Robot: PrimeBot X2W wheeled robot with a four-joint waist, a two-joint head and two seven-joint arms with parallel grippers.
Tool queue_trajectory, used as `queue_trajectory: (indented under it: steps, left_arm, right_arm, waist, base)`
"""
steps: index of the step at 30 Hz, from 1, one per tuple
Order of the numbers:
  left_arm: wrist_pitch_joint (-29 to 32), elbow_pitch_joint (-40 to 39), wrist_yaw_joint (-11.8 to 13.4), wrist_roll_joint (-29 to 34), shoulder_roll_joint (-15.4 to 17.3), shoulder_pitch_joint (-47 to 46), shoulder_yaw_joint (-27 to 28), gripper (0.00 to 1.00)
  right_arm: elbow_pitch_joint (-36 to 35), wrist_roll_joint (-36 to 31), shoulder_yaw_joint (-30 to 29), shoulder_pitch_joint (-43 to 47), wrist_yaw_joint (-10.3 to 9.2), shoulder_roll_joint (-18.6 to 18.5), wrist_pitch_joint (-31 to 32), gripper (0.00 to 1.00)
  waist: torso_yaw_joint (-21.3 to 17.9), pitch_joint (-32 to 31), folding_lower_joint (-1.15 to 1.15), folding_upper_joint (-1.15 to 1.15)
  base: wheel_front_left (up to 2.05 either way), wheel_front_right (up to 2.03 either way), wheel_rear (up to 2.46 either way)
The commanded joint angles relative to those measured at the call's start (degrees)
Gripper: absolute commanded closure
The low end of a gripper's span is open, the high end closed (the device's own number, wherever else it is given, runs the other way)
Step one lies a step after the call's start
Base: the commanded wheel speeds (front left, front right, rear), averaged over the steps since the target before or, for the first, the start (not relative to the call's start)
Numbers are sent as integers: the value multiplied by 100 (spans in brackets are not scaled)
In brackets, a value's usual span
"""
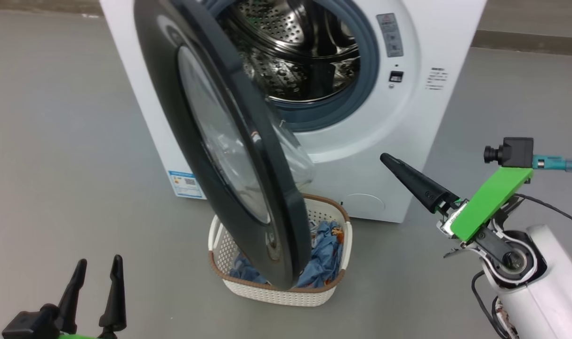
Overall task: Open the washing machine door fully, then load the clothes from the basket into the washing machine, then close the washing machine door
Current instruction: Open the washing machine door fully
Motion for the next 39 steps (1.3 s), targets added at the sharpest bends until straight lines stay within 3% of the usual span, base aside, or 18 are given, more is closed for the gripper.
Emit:
queue_trajectory:
  steps: [1, 10, 11, 20, 27, 39]
  left_arm:
    - [-70, -154, 17, 18, 101, -137, 223, 0]
    - [-70, -241, 5, 92, 27, -79, 317, 0]
    - [-70, -274, 2, 110, 27, -61, 361, 0]
    - [-70, -343, -22, 143, -1, 43, 461, 0]
    - [-70, -502, -37, 205, -16, 157, 530, 0]
    - [-70, -712, -58, 289, -102, 293, 611, 0]
  right_arm:
    - [-257, -80, 144, 64, 11, -56, -201, 0]
    - [-785, -661, 750, 210, 11, -579, -1686, 0]
    - [-812, -869, 940, 219, 11, -766, -2042, 0]
    - [-546, -1769, 1611, 351, 11, -1265, -3546, 0]
    - [-268, -2513, 1554, 638, 11, -1199, -3855, 0]
    - [-514, -3826, 550, 1544, 11, -556, -3867, 0]
  waist:
    - [-191, -10, 0, 0]
    - [-648, 10, 0, 0]
    - [-736, 21, 0, 0]
    - [-1036, 14, 0, 0]
    - [-1241, -17, 0, 0]
    - [-1383, -29, 0, 0]
  base:
    - [0, 0, 0]
    - [0, 0, 0]
    - [0, 0, 0]
    - [0, 0, 0]
    - [0, 0, 0]
    - [0, 0, 0]
